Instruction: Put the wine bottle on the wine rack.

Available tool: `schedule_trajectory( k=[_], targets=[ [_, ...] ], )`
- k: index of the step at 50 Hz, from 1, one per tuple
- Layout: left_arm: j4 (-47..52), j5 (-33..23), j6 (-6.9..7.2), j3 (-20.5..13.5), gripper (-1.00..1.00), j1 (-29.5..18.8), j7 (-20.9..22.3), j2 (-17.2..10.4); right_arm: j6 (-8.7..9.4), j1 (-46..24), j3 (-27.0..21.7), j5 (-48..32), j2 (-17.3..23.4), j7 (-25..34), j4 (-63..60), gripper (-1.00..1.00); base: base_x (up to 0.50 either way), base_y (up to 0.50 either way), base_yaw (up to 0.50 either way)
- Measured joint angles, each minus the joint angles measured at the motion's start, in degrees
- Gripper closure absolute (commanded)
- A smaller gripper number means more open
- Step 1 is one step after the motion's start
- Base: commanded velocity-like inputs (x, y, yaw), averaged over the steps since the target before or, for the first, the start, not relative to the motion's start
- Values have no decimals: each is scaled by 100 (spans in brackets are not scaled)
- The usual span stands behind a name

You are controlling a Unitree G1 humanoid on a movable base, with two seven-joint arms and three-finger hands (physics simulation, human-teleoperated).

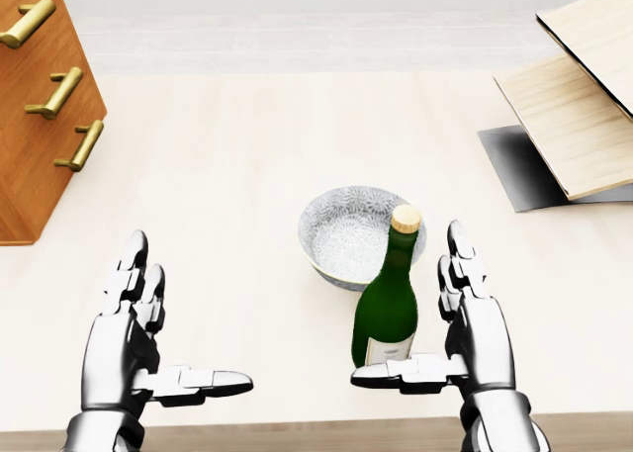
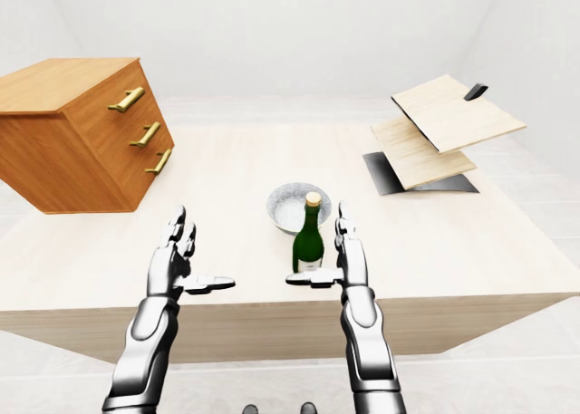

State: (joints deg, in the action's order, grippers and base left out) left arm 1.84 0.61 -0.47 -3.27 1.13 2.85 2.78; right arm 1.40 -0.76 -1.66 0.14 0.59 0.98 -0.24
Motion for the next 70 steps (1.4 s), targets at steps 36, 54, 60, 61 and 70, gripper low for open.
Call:
schedule_trajectory(
  k=[36,54,60,61,70],
  targets=[
    [2077,11,547,-18,-100,416,267,-396,360,445,-156,-23,82,108,-1784,-100,0,0,0],
    [3016,180,547,-111,-100,454,321,-369,360,551,-310,164,65,284,-2211,-100,-23,-8,0],
    [3054,214,547,-86,-100,447,299,-345,360,580,-318,179,58,313,-2168,-100,-37,-13,0],
    [3066,220,547,-77,-100,457,296,-341,360,598,-323,187,61,323,-2160,-100,3,0,0],
    [3090,250,547,-38,-100,454,270,-338,360,644,-288,244,49,420,-2157,-100,0,0,3]
  ],
)
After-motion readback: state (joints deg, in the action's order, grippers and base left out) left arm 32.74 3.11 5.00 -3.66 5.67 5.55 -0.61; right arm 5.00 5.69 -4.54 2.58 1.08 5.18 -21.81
